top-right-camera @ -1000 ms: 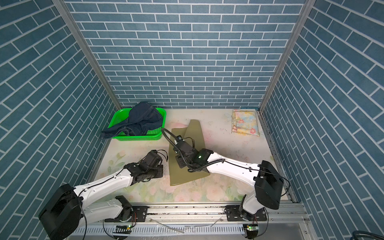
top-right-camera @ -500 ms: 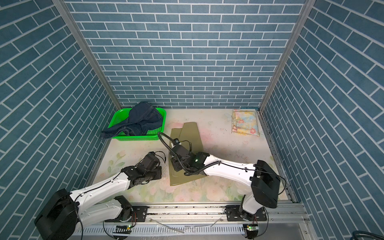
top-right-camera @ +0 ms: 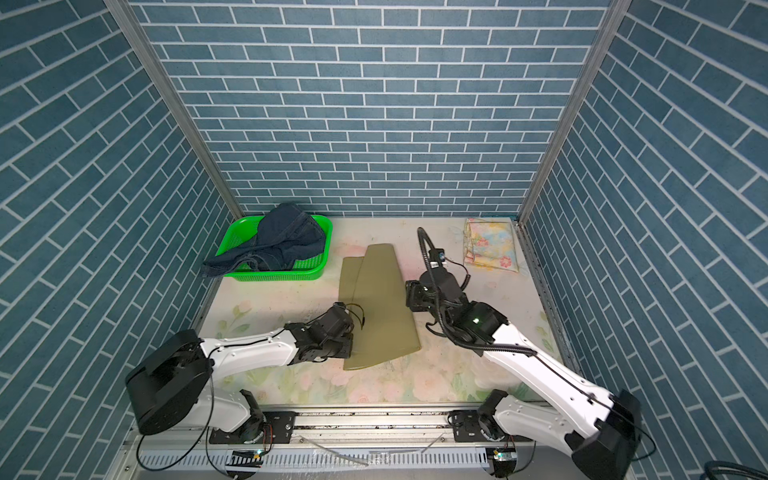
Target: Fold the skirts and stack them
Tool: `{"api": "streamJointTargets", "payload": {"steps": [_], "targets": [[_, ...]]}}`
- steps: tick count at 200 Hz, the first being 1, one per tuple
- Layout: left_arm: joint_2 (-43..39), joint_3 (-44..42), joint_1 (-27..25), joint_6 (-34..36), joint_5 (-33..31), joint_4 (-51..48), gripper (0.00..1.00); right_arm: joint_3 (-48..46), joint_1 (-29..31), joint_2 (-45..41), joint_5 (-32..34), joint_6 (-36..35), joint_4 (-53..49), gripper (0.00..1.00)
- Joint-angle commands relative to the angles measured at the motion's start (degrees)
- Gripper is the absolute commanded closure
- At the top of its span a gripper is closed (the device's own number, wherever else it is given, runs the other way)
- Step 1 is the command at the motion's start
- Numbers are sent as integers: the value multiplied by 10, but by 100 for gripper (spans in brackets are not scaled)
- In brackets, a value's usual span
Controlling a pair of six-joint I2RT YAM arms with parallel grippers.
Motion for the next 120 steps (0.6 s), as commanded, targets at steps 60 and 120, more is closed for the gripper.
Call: {"api": "streamJointTargets", "payload": {"steps": [60, 120], "targets": [[271, 384, -159, 111, 57, -78, 72, 85, -74, -100, 74, -41, -154, 33], [62, 174, -75, 98, 30, -42, 28, 52, -76, -28, 32, -56, -152, 29]]}}
